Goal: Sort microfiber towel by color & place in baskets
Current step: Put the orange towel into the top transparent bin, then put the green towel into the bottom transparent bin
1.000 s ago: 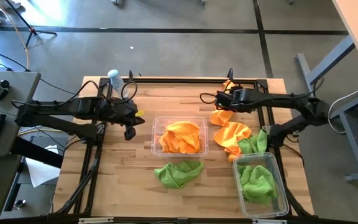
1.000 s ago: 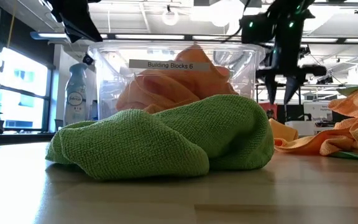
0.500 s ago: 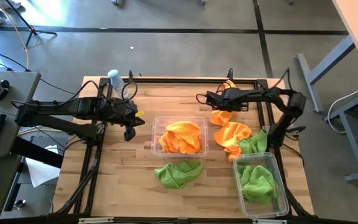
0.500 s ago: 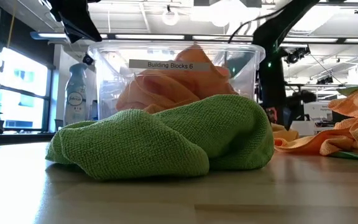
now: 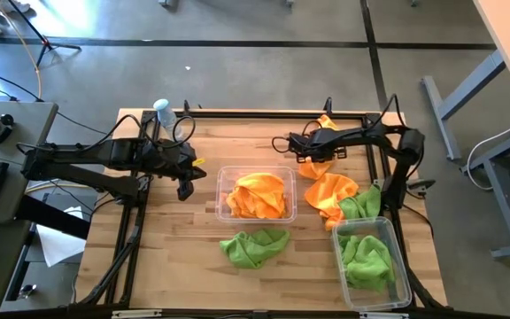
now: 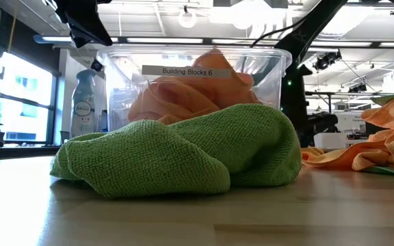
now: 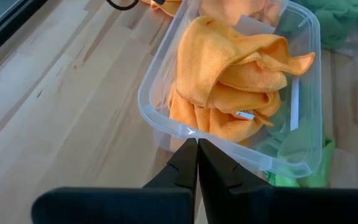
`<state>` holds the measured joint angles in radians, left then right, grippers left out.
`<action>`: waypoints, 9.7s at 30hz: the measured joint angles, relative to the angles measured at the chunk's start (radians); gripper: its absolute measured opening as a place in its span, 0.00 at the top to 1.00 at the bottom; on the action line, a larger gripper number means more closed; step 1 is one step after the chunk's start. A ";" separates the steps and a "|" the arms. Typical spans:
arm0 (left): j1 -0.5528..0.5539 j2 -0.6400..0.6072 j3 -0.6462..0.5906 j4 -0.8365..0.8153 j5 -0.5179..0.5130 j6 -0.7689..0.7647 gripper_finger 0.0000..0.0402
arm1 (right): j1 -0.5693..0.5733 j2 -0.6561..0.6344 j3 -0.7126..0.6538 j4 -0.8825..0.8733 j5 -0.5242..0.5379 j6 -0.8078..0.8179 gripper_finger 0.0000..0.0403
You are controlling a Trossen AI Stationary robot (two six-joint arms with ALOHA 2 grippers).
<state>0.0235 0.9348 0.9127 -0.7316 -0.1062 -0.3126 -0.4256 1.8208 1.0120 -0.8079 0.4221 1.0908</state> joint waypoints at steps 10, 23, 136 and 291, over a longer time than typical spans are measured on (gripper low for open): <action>0.000 0.000 0.000 0.047 0.000 0.001 1.00 | 0.059 -0.207 -0.003 -0.110 0.048 -0.024 0.99; 0.001 0.000 0.000 0.050 0.013 0.129 1.00 | 0.258 -0.663 -0.002 -0.251 0.215 0.117 0.99; 0.088 -0.148 0.001 -0.065 0.013 0.166 1.00 | 0.519 0.411 1.180 -0.385 -0.251 -0.131 0.72; -0.573 1.275 0.736 0.065 -0.113 -0.680 0.67 | 0.964 -0.695 0.084 -0.587 -0.003 -0.131 1.00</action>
<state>-0.5497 2.2096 1.6492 -0.6661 -0.2192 -0.9922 0.5381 1.1255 1.0962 -1.3949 0.4191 0.9596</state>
